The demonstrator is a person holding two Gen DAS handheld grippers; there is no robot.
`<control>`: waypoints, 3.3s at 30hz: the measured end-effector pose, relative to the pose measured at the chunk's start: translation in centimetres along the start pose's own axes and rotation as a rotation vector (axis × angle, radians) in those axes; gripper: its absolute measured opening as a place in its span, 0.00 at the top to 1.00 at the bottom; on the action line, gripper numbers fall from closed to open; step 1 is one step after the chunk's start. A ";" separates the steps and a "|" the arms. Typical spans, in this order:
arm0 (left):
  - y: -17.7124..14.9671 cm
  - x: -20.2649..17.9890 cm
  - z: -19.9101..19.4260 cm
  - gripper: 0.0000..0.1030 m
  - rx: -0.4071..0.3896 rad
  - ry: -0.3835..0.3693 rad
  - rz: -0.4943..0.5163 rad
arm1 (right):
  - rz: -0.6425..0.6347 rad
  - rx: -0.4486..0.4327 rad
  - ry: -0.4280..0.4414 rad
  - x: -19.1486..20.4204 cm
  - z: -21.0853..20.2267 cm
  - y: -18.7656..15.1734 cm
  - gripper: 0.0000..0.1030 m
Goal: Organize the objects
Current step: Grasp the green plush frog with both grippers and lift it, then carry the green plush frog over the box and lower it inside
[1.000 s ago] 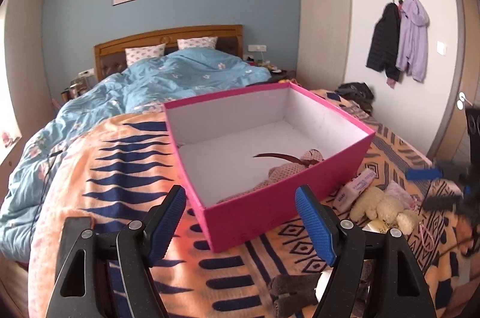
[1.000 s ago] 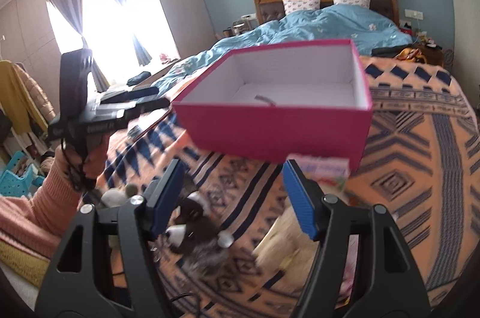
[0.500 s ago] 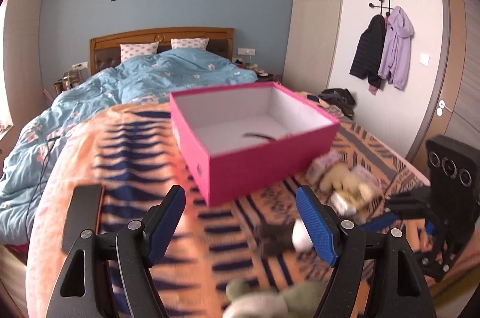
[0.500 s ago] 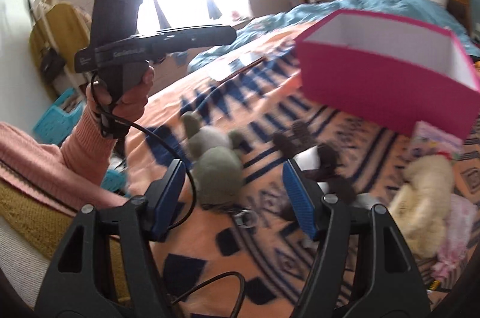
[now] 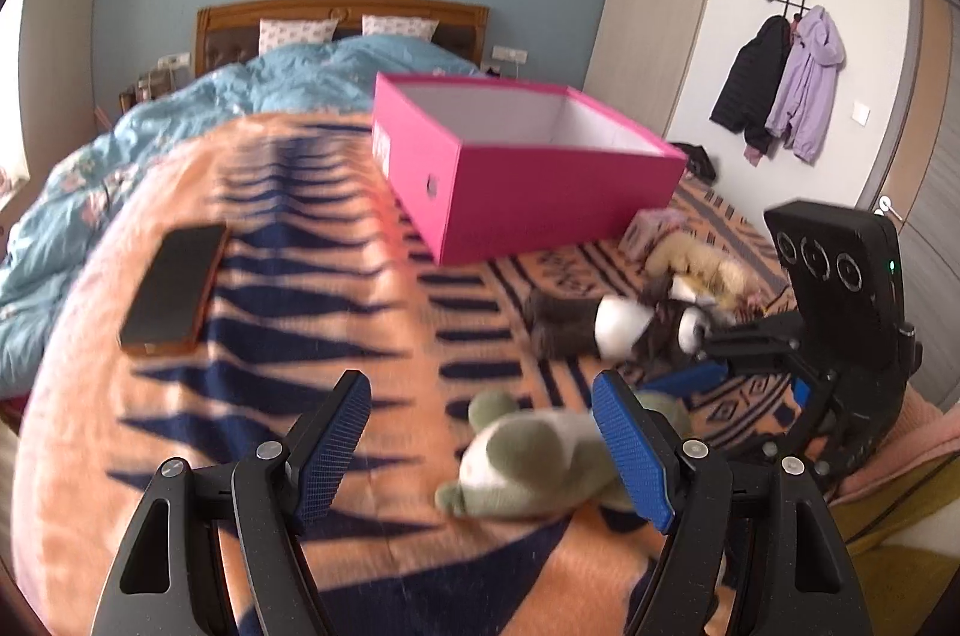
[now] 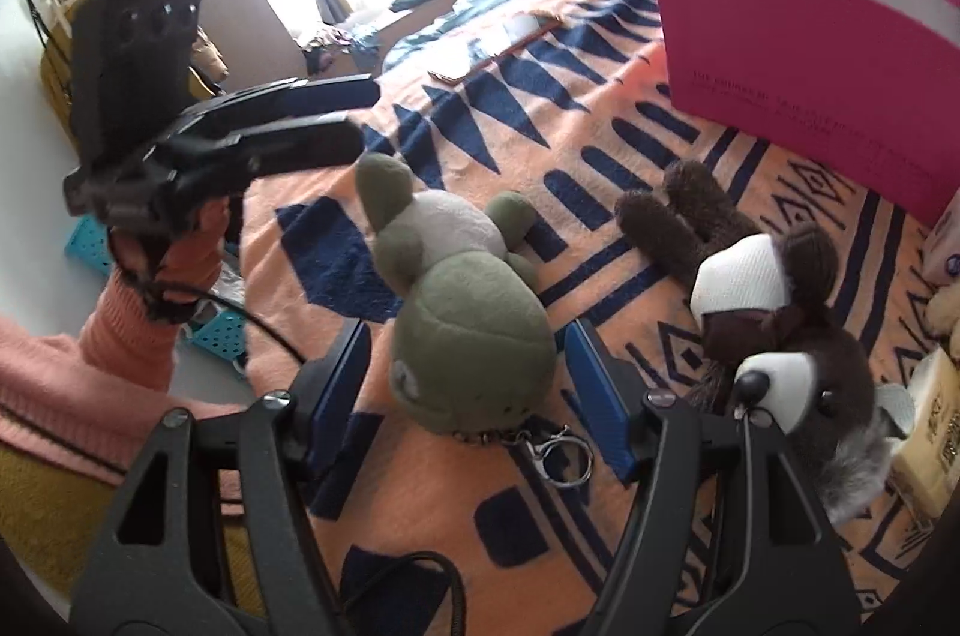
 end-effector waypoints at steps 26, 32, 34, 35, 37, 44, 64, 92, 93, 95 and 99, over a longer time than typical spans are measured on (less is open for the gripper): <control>2.0 -4.9 5.2 0.25 0.019 -0.245 0.057 | -0.027 -0.211 -0.080 -2.3 -8.1 6.4 0.48; 4.2 -5.6 5.8 0.46 -0.013 -0.219 0.072 | -0.035 -0.261 -0.067 -2.9 -9.5 8.0 0.48; 5.1 -5.6 5.8 0.49 -0.026 -0.215 0.076 | -0.040 -0.274 -0.067 -3.3 -10.0 8.5 0.48; 5.5 -5.6 5.7 0.49 -0.032 -0.215 0.081 | -0.040 -0.278 -0.067 -3.4 -10.3 8.7 0.48; 6.3 -5.9 5.7 0.49 -0.040 -0.205 0.102 | -0.054 -0.281 -0.067 -3.5 -10.7 9.2 0.48; 10.4 -6.5 6.3 0.49 -0.063 -0.147 0.168 | -0.123 -0.298 -0.118 -4.0 -12.1 12.0 0.47; 18.2 -5.4 11.4 0.49 -0.054 -0.010 0.216 | -0.184 -0.326 -0.199 -9.4 -12.0 18.6 0.47; 19.3 -2.1 17.8 0.49 0.056 0.078 0.143 | -0.129 -0.246 -0.194 -15.1 -7.9 22.1 0.47; 19.1 -2.1 18.0 0.49 0.062 0.079 0.144 | -0.126 -0.239 -0.194 -15.4 -7.7 22.0 0.47; 18.7 -2.1 18.7 0.49 0.083 0.093 0.153 | -0.116 -0.226 -0.191 -15.8 -7.2 21.7 0.47; 17.8 -2.0 19.7 0.49 0.118 0.115 0.169 | -0.090 -0.190 -0.183 -16.7 -6.0 20.9 0.47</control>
Point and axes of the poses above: each gripper's, at about its wrist camera, not at the fingertips, and z roughly the way its jaws point, x to its left, y to its top, the point moved 4 cm from there along z, roughly the way its jaws point, and after that the axes turned 6 degrees about -x, right-handed, at the moved point
